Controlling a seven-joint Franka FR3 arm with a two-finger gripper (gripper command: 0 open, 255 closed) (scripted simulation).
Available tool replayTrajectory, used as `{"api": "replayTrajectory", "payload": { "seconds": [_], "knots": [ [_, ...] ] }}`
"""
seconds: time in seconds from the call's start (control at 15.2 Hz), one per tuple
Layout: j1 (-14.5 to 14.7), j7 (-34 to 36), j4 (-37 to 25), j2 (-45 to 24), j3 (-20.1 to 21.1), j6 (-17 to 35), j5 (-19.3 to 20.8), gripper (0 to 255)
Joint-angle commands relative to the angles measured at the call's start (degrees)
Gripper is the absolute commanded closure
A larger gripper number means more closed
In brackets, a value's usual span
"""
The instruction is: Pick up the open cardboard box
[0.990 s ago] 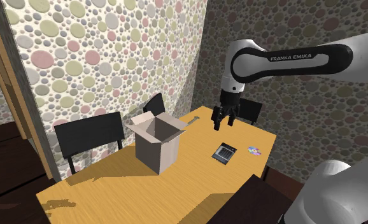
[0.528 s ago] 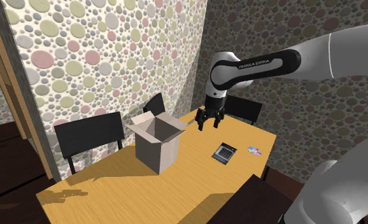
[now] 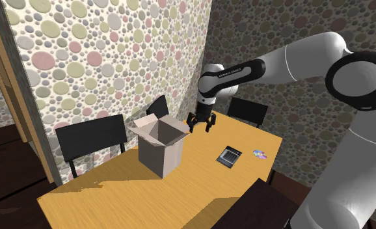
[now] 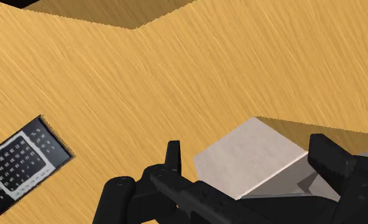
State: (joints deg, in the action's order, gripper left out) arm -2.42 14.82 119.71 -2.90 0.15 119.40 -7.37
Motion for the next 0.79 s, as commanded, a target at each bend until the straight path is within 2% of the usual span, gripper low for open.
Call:
{"api": "replayTrajectory", "payload": {
  "seconds": [0.0,0.73],
  "knots": [
    [-0.21,1.4,-3.74,-4.67,-0.23,1.25,-0.58,0],
    [-2.25,7.78,-26.77,-28.47,-1.82,3.49,-4.22,0]
  ]
}}
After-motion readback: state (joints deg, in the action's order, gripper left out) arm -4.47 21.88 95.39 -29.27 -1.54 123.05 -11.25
